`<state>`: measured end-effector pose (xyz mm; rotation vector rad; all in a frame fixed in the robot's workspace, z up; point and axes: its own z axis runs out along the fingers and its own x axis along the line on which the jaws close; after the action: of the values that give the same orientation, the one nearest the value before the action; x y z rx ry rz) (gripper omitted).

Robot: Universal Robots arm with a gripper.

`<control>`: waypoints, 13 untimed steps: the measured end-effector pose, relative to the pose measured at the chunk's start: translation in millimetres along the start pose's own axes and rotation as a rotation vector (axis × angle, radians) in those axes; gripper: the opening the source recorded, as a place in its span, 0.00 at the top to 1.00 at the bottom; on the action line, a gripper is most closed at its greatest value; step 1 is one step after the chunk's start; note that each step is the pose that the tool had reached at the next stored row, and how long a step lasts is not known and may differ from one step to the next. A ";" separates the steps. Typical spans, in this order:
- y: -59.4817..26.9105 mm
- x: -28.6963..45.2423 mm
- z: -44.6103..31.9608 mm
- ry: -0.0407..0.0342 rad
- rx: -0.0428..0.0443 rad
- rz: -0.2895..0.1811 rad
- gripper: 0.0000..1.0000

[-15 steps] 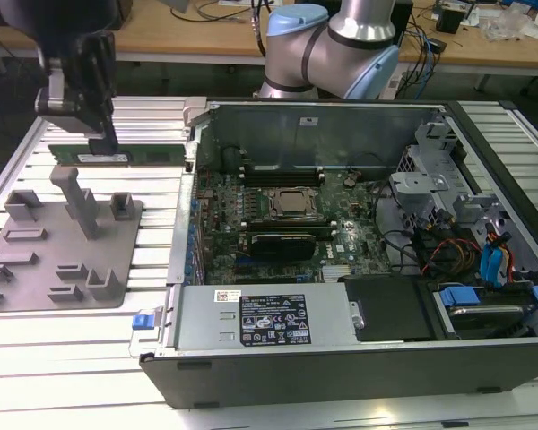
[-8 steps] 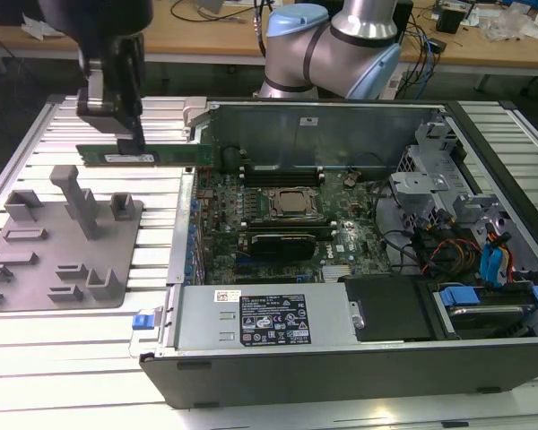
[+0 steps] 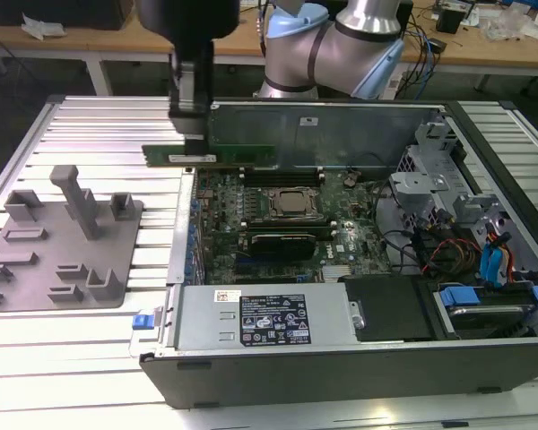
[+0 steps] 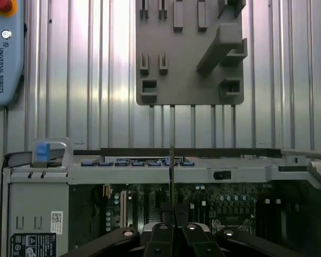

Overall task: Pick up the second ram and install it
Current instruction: 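Pick up the second ram and move it above second insertion slot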

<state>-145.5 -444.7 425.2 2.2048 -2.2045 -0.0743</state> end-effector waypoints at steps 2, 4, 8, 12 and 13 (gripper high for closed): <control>-21.0 0.0 -0.9 -0.0001 -0.0011 0.000 0.91; -38.3 0.0 -1.6 0.0000 -0.0022 0.000 0.91; -63.8 0.0 -2.6 0.0000 -0.0034 0.000 0.91; -86.8 -0.2 -3.0 -0.0001 -0.0041 0.000 0.91; -93.0 -0.5 -1.9 -0.0001 -0.0051 0.000 0.91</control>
<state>-52.5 -444.2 422.4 2.2022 -2.2019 -0.0799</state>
